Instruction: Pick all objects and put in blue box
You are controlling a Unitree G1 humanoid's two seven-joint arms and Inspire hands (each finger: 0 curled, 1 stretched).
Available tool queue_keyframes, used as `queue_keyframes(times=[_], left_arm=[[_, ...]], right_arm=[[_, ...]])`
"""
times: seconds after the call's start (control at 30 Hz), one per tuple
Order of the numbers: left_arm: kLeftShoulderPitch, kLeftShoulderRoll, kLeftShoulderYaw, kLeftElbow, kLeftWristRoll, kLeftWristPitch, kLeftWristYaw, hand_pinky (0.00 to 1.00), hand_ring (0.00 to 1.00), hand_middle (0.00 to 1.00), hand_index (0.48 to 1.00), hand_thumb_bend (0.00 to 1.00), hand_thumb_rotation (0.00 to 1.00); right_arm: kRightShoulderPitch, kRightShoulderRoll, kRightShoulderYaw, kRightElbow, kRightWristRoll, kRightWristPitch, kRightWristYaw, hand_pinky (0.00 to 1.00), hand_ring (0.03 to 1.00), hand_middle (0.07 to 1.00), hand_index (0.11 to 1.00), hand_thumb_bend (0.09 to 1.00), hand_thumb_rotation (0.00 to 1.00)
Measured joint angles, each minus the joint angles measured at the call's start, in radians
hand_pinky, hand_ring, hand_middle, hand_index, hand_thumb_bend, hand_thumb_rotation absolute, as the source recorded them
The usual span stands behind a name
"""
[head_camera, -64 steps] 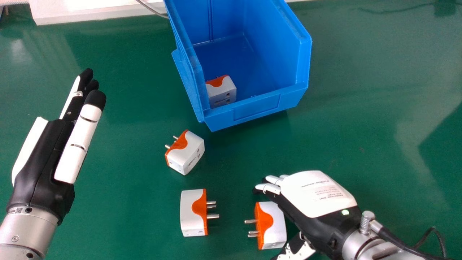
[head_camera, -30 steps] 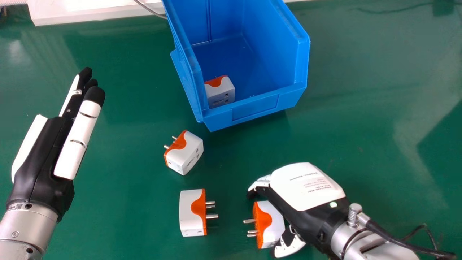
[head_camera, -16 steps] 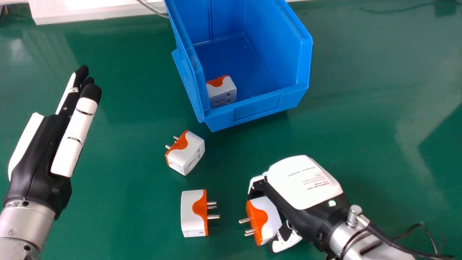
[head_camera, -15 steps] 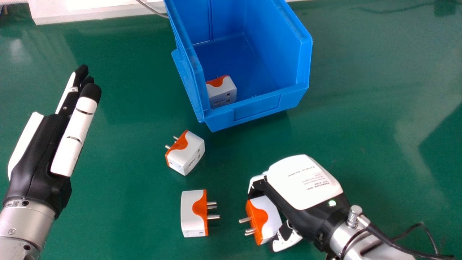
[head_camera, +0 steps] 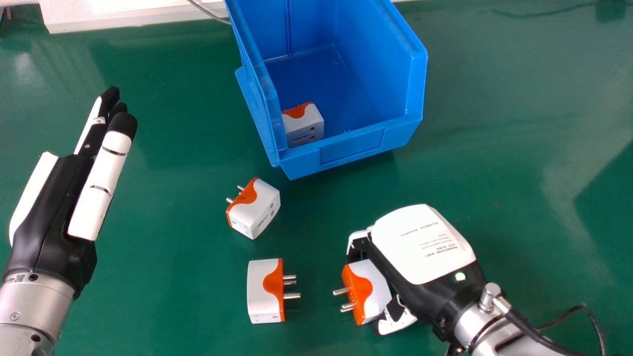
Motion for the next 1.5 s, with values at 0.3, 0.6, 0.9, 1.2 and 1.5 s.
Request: queue_keyframes(times=[0.3,0.6,0.9,1.2,1.5], left_arm=[[-0.001,0.0,0.0,-0.006,0.0,0.003,0.0,1.0,1.0,1.0,1.0,0.51,1.0],[-0.002,0.0,0.0,-0.007,0.0,0.003,0.0,1.0,1.0,1.0,1.0,0.51,1.0],[-0.005,0.0,0.0,-0.005,0.001,0.003,0.0,1.0,1.0,1.0,1.0,0.5,1.0],[-0.006,0.0,0.0,0.012,0.002,-0.003,0.0,1.0,1.0,1.0,1.0,0.5,1.0],[-0.008,0.003,0.0,0.029,0.002,-0.016,-0.003,1.0,1.0,1.0,1.0,0.49,1.0]], right_arm=[[0.051,0.012,-0.013,-0.098,0.026,0.03,0.075,0.35,0.445,0.548,0.481,0.497,0.0],[0.077,0.02,-0.082,-0.266,0.062,0.071,0.192,0.35,0.451,0.543,0.478,0.496,0.0],[-0.005,0.092,-0.141,-0.35,0.066,0.102,0.215,0.34,0.44,0.537,0.509,0.494,0.0],[-0.19,0.156,-0.166,-0.203,0.063,0.077,0.059,0.34,0.436,0.54,0.51,0.493,0.0],[-0.362,0.23,-0.14,-0.008,0.039,0.117,-0.008,0.34,0.436,0.541,0.509,0.493,0.0]])
